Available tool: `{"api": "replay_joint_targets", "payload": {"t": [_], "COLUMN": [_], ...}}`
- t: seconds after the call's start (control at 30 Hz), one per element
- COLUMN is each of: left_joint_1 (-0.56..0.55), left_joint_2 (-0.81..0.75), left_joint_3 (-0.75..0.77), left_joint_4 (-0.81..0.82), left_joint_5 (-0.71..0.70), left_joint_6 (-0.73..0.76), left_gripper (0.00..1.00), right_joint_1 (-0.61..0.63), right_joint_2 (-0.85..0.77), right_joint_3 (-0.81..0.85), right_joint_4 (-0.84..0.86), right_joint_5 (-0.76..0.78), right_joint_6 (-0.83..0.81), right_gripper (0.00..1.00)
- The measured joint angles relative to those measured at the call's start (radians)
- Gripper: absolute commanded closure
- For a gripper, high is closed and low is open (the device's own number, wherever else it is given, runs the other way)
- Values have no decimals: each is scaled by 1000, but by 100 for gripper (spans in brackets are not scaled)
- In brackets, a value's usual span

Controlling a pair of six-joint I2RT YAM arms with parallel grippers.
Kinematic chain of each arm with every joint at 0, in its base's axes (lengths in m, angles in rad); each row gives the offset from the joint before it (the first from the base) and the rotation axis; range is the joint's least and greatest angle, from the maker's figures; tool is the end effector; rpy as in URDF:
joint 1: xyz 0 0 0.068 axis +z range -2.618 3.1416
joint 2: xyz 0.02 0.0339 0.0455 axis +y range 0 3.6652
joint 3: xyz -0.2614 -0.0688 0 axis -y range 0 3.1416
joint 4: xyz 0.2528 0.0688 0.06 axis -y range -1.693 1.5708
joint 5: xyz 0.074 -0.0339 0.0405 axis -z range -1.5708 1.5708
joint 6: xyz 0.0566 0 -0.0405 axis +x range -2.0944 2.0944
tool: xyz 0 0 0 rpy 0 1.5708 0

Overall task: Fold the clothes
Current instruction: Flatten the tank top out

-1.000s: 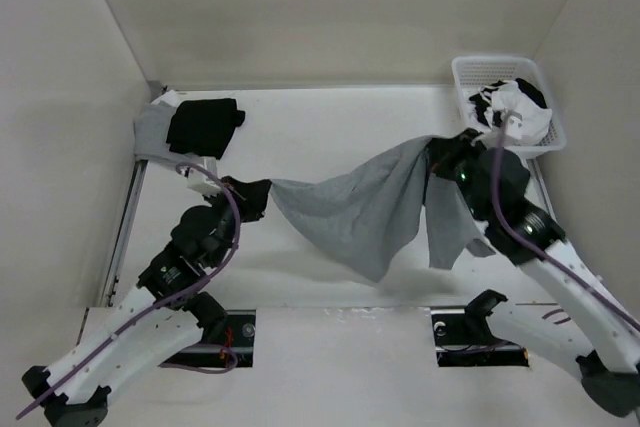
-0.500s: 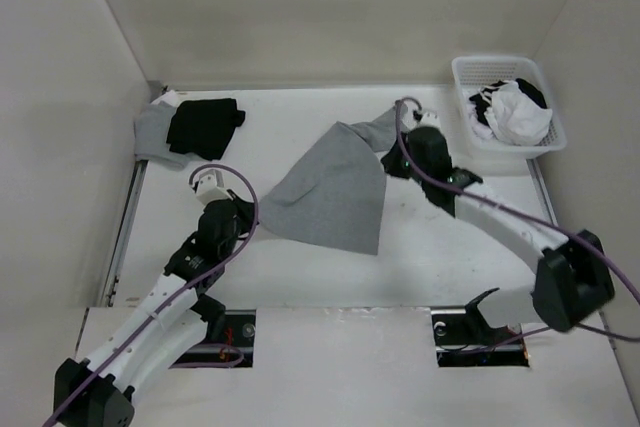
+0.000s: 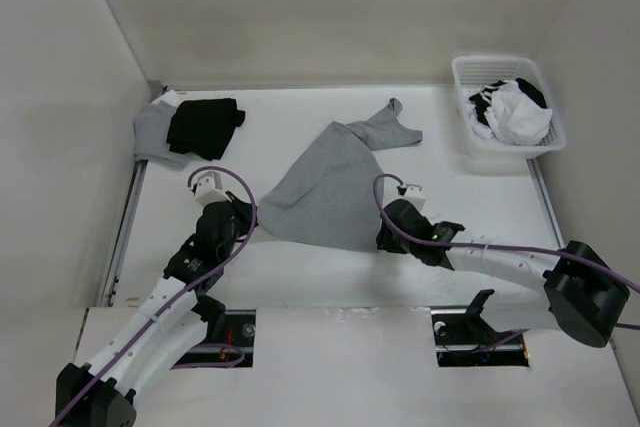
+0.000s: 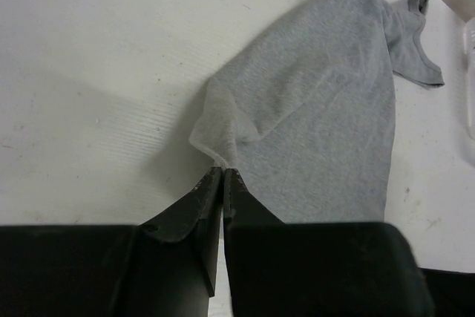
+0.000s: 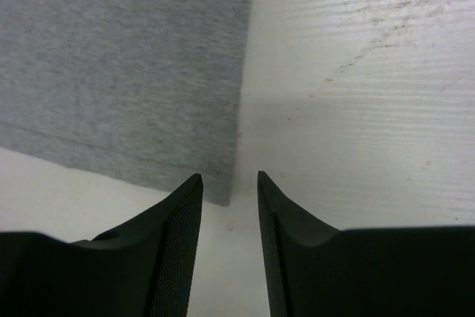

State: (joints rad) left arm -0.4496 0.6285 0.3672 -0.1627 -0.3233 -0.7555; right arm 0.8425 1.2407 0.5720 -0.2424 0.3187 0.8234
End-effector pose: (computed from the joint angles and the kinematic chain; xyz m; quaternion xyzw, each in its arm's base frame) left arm 0.1741 -0.0640 0.2073 -0.2126 0.8061 -0.1921 0.5178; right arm 0.1790 0.1741 0.1502 0.0425 0.9346 0.1356 0.3262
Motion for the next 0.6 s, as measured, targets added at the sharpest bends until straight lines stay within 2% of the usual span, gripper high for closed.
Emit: {"api": "replay_joint_targets", "payload": {"t": [0.23, 0.6], "left_joint_1": [0, 0], "left_joint_2": [-7, -3], "left_joint_3": [-13, -21], "left_joint_4": [2, 21], "left_joint_5": [18, 27], "left_joint_6": [-3, -8], "left_gripper": [99, 98], "right_joint_1": [31, 35], "right_joint_2": [75, 86], "right_joint_3": [1, 1], "right_joint_4": [-3, 5], "right_joint_5": [9, -15], "right_joint_6": [54, 88], "right_gripper": [64, 74]}}
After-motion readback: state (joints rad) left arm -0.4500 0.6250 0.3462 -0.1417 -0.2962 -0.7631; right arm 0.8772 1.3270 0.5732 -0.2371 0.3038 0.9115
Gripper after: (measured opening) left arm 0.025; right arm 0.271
